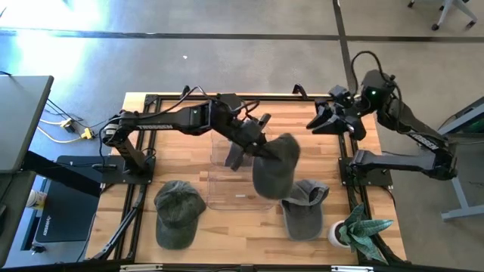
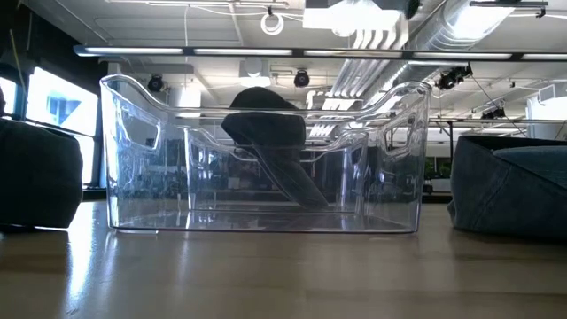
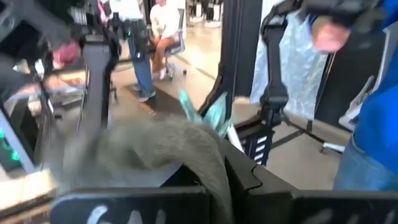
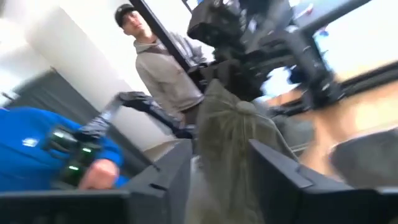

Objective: Pick & Place hat
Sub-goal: Put the top black cap into the bottom transparent bin

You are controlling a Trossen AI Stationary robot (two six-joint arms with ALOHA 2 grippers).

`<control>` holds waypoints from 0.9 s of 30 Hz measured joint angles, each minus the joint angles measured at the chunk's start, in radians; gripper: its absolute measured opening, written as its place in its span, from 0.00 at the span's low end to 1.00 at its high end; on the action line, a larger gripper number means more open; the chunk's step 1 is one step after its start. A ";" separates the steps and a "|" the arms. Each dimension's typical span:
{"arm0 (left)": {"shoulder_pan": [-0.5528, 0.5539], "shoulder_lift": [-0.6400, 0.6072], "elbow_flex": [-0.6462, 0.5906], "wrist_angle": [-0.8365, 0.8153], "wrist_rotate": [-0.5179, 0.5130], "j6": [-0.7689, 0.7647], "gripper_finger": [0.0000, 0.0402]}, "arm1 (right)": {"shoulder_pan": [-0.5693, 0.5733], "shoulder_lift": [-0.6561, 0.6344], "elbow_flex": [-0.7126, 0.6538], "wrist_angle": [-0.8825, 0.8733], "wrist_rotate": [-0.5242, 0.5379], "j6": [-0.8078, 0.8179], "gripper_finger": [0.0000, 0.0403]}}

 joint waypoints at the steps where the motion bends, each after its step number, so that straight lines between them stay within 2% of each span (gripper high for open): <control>1: 0.000 -0.003 0.000 -0.002 0.007 -0.011 0.01 | -0.016 -0.005 0.000 -0.009 0.001 -0.041 0.41; 7: 0.000 -0.024 -0.002 -0.006 0.024 -0.054 0.01 | -0.033 -0.004 0.000 -0.163 0.070 -0.306 0.60; 12: 0.000 -0.021 -0.003 -0.011 0.019 -0.094 0.01 | 0.003 0.059 0.000 -0.283 0.091 -0.501 0.68; 20: 0.000 -0.021 -0.002 -0.020 0.012 -0.156 0.01 | 0.026 0.227 0.000 -0.293 -0.081 -0.682 0.68; 27: 0.000 -0.021 -0.002 -0.120 -0.083 -0.154 0.01 | 0.098 0.304 -0.001 -0.210 -0.209 -0.684 0.68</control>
